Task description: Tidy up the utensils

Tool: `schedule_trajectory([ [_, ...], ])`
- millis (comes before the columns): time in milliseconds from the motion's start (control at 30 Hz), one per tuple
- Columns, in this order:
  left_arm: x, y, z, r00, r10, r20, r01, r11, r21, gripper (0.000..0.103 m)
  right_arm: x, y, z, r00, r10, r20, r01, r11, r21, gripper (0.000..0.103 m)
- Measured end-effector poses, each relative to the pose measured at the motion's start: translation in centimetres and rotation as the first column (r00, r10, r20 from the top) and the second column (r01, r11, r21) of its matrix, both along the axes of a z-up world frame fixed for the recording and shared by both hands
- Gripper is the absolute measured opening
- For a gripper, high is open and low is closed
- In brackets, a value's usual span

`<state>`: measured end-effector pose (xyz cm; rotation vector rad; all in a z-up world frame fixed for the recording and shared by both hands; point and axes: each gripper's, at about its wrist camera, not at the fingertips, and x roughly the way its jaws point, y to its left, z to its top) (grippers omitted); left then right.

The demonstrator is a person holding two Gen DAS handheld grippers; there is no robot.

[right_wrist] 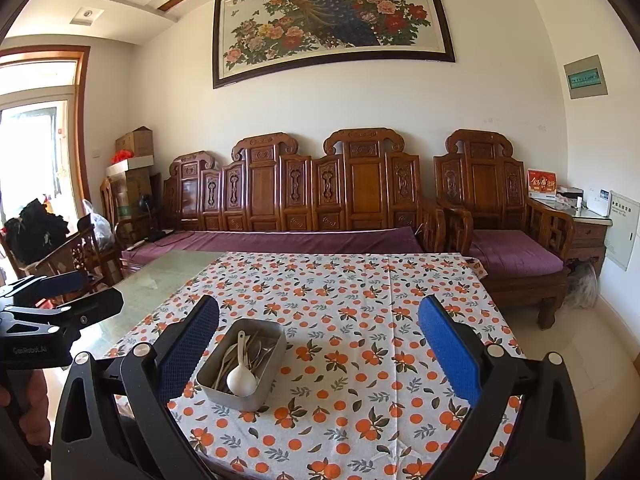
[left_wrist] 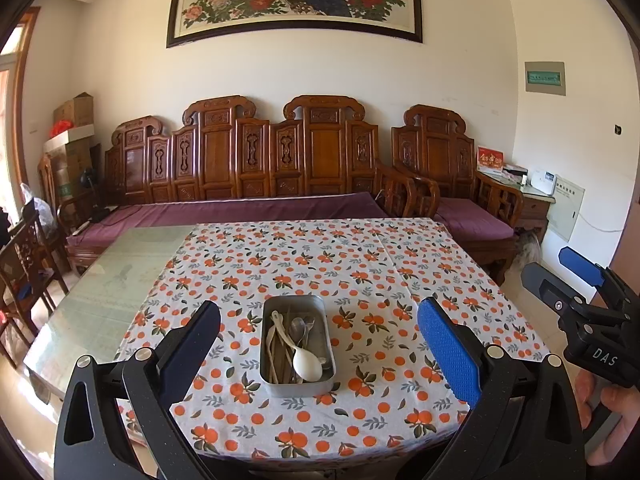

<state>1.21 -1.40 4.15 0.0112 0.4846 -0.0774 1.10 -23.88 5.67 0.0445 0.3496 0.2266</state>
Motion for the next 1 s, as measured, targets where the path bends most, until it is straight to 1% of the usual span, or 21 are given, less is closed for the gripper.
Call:
schedule_trajectory([
  [1000,-0.47,-0.16,0.56,1.0,-0.009,0.014,0.009,1.0,-0.003,0.095,-0.14,0.21,0.08,1.0,-0.001,0.01,0.001,1.0,-0.002,0.1],
])
